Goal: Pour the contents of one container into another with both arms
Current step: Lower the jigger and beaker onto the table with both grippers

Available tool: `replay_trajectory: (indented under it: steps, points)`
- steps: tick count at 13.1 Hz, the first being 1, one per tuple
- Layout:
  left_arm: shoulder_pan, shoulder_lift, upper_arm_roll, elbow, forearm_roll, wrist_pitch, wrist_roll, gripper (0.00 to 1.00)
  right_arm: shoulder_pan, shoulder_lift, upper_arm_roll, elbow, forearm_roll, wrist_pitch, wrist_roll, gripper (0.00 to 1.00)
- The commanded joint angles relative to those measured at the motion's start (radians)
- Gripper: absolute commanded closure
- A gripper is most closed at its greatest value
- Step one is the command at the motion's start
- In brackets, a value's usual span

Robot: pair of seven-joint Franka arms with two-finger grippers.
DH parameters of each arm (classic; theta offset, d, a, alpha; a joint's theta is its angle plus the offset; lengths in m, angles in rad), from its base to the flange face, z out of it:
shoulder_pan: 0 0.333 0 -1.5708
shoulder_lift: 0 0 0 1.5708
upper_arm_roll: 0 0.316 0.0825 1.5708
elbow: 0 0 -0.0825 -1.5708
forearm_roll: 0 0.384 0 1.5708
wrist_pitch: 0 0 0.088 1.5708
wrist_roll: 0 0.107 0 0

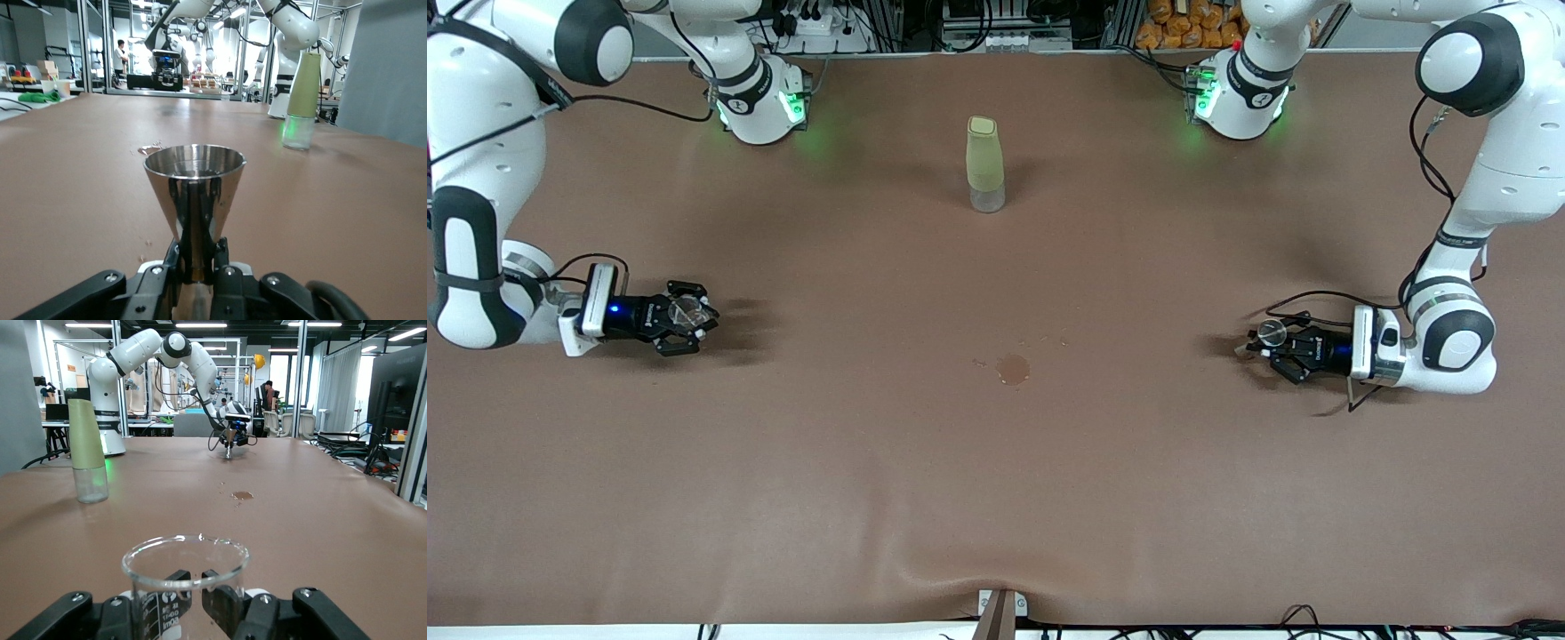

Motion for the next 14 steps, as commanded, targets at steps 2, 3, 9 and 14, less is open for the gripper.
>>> replay_trajectory:
  steps: [2,3,9,14]
  points:
    - [0.009,-0.007,0.017,0.002,0.032,-0.025,0.006,1.0,-0.033,0.153,0.023,0.132,0.068,-0.018,-0.123,1.0]
    - [0.009,-0.006,0.017,0.001,0.032,-0.025,0.012,1.0,-0.033,0.177,0.031,0.155,0.097,-0.015,-0.126,1.0]
    - [0.009,0.006,0.017,0.002,0.037,-0.025,0.0,0.0,-0.037,0.237,0.046,0.197,0.15,0.042,-0.137,1.0]
    - [0.042,-0.029,0.08,0.036,0.081,-0.022,-0.057,0.0,-0.037,0.264,0.05,0.211,0.159,0.046,-0.143,1.0]
